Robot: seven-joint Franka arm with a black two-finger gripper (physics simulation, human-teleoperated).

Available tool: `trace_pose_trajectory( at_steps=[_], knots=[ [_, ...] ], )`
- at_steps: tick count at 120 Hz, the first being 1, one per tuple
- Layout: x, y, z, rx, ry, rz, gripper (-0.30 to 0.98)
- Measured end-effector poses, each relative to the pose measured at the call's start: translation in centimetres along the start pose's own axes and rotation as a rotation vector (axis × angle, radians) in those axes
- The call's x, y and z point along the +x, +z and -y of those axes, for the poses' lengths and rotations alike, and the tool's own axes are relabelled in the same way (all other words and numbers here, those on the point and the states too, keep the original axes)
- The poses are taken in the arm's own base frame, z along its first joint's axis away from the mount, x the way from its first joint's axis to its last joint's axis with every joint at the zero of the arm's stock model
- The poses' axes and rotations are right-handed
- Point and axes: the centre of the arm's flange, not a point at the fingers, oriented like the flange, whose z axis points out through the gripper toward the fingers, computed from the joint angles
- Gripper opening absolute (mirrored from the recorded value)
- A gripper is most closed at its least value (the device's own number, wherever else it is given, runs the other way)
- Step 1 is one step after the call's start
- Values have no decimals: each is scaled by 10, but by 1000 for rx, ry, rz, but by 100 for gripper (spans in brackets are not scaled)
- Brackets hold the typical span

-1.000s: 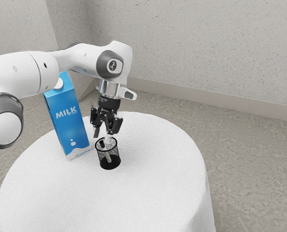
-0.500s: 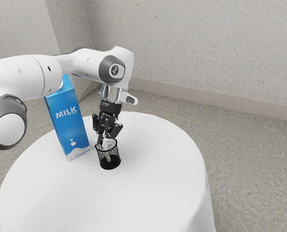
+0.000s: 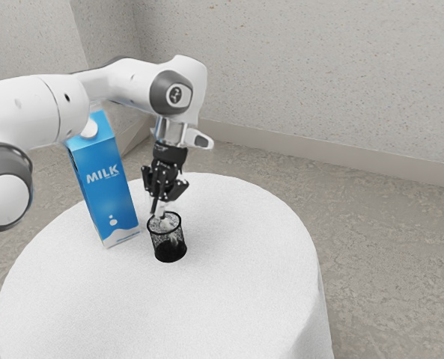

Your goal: Take the marker out of the pen holder and place it to the left of the pen holder.

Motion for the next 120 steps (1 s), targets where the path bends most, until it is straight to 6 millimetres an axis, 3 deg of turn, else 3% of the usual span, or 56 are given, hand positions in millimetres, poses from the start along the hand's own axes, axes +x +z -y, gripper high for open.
trace_pose_trajectory(
  at_steps=[37,53,112,120],
  knots=[
    [-52,-41,-16,71,-27,24,-5],
    [-69,-46,-24,117,-38,74,-5],
    [-39,25,21,210,-156,364,-4],
    [-35,35,26,207,-161,390,4]
  ],
)
